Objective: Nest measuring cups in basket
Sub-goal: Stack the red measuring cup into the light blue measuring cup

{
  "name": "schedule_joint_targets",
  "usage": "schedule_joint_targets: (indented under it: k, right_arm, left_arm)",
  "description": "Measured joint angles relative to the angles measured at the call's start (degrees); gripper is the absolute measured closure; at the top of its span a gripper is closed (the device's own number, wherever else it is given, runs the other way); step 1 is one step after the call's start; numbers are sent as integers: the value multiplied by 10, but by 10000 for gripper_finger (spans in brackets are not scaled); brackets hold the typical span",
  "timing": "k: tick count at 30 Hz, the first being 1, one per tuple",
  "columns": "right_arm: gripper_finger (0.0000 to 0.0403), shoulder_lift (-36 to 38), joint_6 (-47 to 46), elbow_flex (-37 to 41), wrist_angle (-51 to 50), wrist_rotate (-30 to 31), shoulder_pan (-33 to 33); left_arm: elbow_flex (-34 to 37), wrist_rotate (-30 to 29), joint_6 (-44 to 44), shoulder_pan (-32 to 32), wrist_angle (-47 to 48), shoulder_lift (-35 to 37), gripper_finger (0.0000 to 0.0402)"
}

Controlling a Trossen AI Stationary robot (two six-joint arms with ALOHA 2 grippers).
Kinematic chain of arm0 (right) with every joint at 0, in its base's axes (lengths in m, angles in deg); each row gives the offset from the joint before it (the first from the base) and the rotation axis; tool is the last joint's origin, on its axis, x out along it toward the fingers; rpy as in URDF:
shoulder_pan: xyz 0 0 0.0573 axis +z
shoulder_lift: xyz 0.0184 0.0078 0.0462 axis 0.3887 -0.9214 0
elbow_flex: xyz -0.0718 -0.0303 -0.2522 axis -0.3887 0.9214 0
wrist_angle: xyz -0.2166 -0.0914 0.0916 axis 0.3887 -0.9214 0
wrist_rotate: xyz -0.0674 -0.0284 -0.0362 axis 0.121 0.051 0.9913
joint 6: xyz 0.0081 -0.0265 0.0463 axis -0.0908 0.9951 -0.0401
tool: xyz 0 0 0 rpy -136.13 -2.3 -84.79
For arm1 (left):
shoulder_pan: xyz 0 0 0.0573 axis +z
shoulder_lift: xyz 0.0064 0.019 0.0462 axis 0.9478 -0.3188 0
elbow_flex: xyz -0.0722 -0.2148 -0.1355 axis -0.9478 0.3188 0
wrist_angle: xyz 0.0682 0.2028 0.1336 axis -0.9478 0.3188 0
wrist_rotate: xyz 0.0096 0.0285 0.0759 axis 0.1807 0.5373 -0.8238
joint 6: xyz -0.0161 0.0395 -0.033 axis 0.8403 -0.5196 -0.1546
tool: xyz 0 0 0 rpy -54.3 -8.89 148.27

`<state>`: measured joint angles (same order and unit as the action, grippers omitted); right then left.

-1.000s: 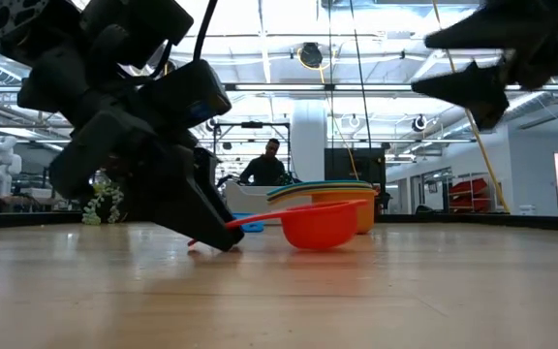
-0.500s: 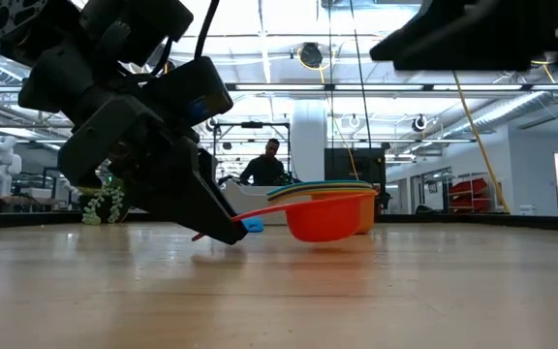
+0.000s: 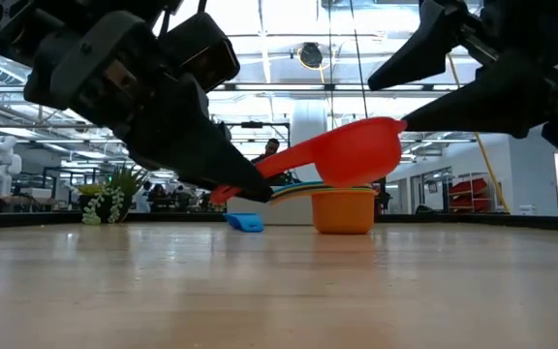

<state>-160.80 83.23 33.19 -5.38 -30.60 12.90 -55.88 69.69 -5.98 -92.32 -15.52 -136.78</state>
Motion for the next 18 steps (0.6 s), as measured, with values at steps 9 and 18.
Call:
schedule_joint_targets:
  k: [9,18]
  right_arm:
    - [140,0,63,0,3,-12,26]
    - [193,0,139,0,6,-12,26]
  left_arm:
    - [0,27,20,3,-22,0,254]
    - [0,58,20,19,-65,0,243]
